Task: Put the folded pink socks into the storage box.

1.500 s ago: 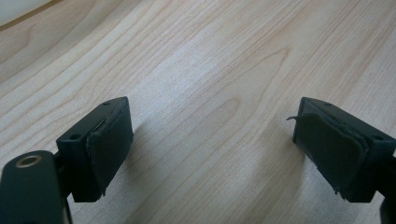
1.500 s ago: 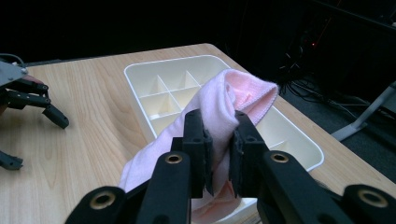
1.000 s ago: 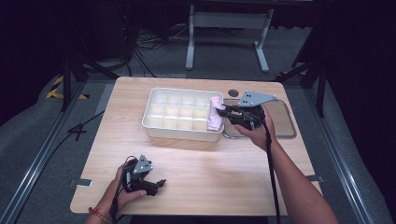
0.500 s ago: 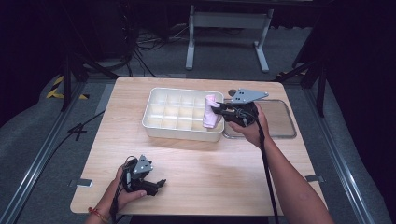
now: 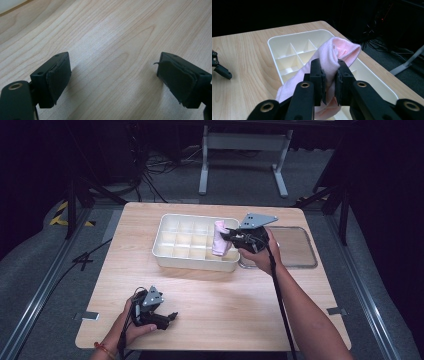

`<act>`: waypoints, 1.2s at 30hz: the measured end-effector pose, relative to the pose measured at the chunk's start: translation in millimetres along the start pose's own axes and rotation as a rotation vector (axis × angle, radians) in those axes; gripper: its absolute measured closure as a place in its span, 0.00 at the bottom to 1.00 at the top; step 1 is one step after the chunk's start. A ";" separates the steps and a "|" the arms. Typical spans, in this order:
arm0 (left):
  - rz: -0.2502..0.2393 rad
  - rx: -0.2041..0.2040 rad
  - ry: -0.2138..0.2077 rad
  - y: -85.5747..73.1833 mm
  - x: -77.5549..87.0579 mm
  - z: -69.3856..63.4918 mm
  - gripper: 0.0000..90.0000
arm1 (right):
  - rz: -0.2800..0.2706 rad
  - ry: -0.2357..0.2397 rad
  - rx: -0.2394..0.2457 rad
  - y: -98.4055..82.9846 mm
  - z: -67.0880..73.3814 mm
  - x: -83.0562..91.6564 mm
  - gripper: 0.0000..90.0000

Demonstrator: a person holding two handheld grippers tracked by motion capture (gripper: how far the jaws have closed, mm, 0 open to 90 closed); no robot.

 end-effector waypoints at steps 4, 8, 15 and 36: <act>0.000 0.001 -0.001 0.0 0.0 -0.1 0.14 | 0.004 0.000 -0.001 0.1 -0.1 -3.8 0.88; 0.000 0.000 0.000 0.0 0.0 0.0 0.14 | 0.013 0.000 -0.005 -1.4 -1.3 -8.2 0.88; 0.001 0.000 0.000 0.0 0.1 0.0 0.14 | 0.034 -0.010 -0.004 -4.9 -4.3 -17.1 0.88; 0.001 0.001 -0.001 -0.1 0.1 0.0 0.14 | 0.115 -0.047 -0.002 -19.7 -13.8 -44.0 0.88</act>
Point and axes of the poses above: each handheld gripper's, and its own axes: x roughly backward along the jaws, y roughly out of its top, z roughly to its left, the point moved 5 cm from there along -x, roughly forward along the jaws, and after that the axes turned 10 degrees about y, right-handed, at the moved point
